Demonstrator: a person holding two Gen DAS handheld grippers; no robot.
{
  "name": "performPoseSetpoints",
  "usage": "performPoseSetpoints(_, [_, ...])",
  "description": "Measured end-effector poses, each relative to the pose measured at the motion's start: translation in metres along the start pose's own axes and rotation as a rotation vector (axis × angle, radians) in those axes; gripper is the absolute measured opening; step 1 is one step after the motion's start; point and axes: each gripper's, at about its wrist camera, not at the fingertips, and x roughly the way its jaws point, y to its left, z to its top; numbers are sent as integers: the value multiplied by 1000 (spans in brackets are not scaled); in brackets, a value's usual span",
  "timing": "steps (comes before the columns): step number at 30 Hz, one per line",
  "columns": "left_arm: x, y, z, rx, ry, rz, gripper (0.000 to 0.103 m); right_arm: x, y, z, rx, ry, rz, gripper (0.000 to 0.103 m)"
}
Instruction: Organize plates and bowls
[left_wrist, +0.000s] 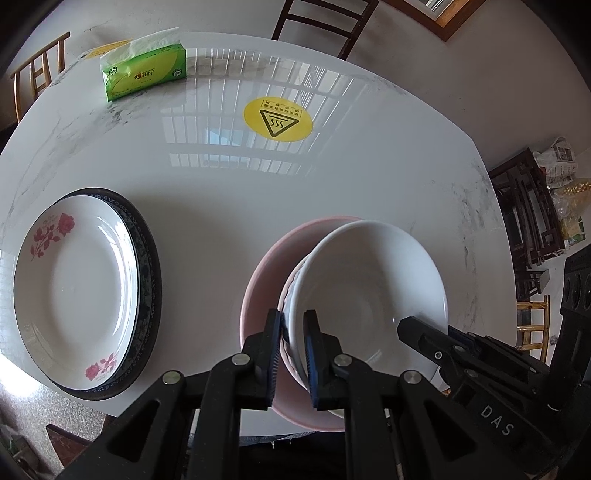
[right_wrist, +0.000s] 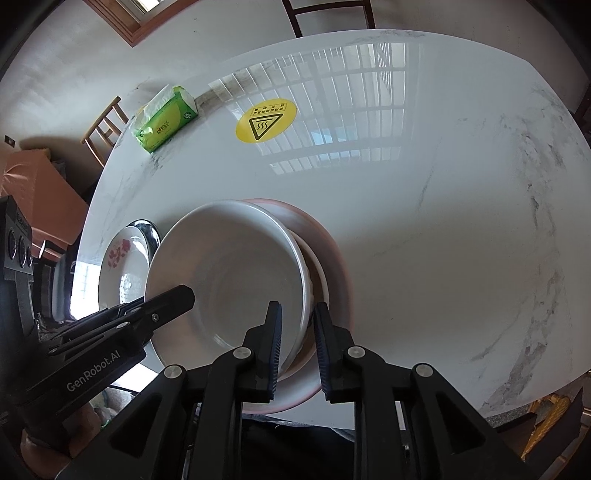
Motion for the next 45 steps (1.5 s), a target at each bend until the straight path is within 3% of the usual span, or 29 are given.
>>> performPoseSetpoints(10, [-5, 0, -2, 14, -26, -4, 13, -1, -3, -1, 14, -3, 19, 24])
performPoseSetpoints(23, [-39, 27, -6, -55, -111, -138, 19, -25, -6, -4, 18, -75, 55, 29])
performPoseSetpoints(30, [-35, 54, -12, -154, -97, -175, 20, -40, -22, -15, 67, -107, 69, 39])
performPoseSetpoints(45, [-22, 71, -19, -237, -78, -222, 25, -30, -39, -25, 122, -102, 49, 39])
